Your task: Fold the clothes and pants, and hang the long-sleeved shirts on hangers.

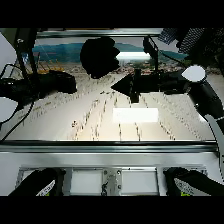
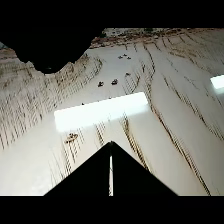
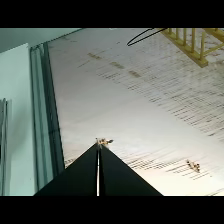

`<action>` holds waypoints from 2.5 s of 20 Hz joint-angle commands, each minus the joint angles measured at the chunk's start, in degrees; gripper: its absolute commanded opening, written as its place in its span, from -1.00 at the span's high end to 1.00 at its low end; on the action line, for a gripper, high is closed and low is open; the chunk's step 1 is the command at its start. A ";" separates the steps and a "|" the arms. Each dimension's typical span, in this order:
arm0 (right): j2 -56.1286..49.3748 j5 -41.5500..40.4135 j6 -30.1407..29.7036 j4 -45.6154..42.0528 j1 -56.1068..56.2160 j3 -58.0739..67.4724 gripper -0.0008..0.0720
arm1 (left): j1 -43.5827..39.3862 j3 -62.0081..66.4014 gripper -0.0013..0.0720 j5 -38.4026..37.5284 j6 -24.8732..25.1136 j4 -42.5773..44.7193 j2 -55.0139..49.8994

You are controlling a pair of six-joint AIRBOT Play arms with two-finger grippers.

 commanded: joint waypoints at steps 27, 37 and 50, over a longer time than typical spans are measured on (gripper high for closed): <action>-0.04 0.00 0.00 0.00 0.07 0.02 0.95 | 17.27 15.85 -0.92 17.55 5.99 -24.65 -42.05; -0.04 0.02 0.00 0.00 0.07 0.02 0.95 | 12.76 42.01 -0.92 16.83 5.18 -28.06 -73.48; -0.04 0.02 0.00 0.00 0.07 0.02 0.95 | 12.70 45.13 0.94 22.14 -2.36 -28.50 -73.85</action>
